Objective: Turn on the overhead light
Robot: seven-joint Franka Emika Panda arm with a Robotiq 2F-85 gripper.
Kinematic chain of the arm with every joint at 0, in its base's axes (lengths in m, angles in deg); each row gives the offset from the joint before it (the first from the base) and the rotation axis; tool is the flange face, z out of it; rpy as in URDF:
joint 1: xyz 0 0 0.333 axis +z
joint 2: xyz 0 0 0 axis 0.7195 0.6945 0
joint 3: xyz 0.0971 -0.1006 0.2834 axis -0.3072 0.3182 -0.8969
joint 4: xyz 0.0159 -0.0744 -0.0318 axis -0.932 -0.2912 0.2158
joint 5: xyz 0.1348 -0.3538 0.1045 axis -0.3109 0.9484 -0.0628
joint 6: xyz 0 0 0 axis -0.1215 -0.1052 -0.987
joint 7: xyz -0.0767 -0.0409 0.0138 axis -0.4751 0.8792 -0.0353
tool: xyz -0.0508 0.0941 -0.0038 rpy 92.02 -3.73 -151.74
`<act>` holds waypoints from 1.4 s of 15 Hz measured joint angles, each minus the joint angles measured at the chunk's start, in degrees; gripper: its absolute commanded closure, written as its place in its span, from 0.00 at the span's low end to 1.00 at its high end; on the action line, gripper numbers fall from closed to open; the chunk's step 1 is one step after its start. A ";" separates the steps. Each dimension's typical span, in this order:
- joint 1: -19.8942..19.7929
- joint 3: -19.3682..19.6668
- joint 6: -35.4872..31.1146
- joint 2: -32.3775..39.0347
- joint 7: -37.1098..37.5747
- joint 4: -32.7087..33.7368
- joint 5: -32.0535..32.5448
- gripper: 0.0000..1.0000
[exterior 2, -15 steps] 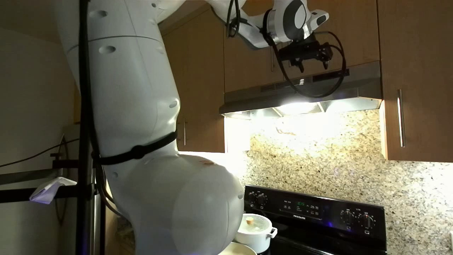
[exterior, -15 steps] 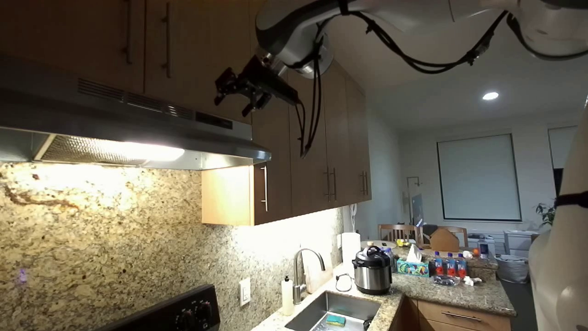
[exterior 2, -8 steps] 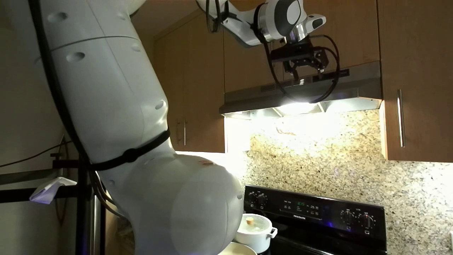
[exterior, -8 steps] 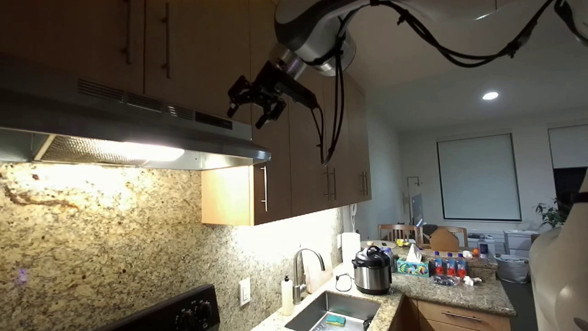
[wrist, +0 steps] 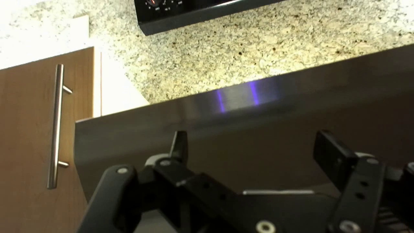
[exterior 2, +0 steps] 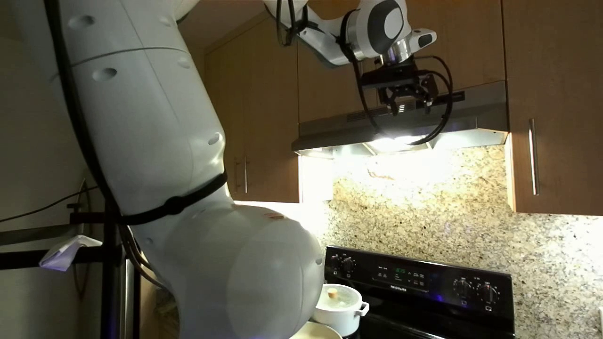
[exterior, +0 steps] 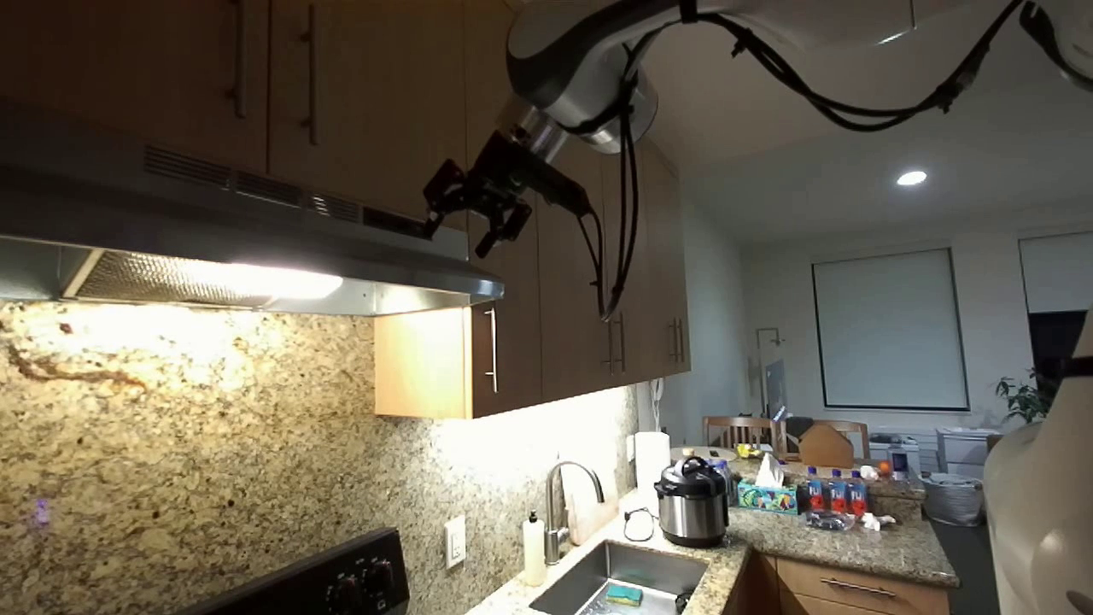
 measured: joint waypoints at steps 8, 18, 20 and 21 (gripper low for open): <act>-0.17 -0.14 3.03 -2.56 1.36 -8.74 -0.96 0.00; -0.95 -1.20 2.08 -4.64 8.85 -21.87 -2.50 0.00; -2.29 -1.55 -0.41 -4.93 9.67 -25.25 -2.46 0.00; -2.99 -1.72 -1.01 -5.15 9.68 -26.76 -2.09 0.00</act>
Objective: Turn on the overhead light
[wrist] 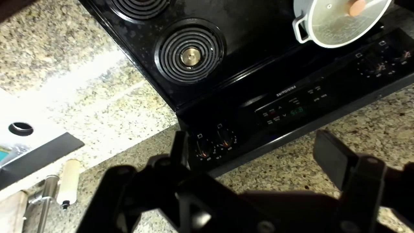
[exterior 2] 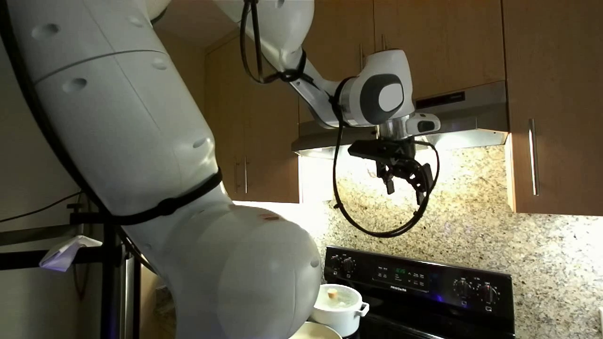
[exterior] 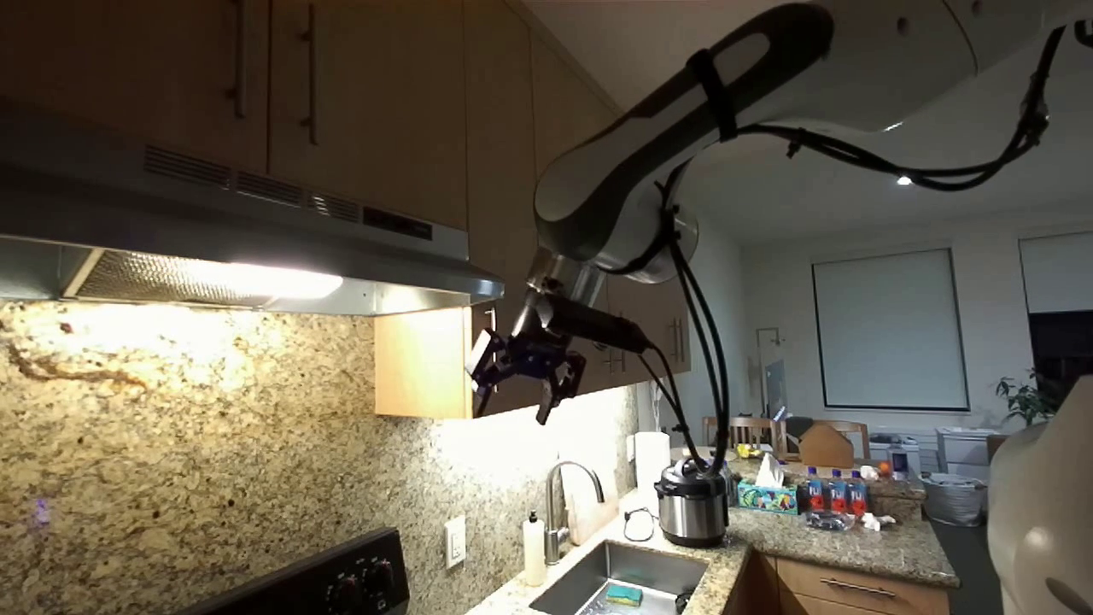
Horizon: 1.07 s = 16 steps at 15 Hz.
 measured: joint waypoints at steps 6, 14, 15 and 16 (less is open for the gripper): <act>-1.17 0.49 9.62 -3.86 -1.73 -4.07 1.33 0.00; -1.68 2.07 31.31 -10.51 -5.19 -3.96 4.71 0.00; -1.68 2.03 31.30 -10.53 -5.19 -3.96 4.70 0.00; -1.68 2.00 31.30 -10.50 -5.19 -3.96 4.70 0.00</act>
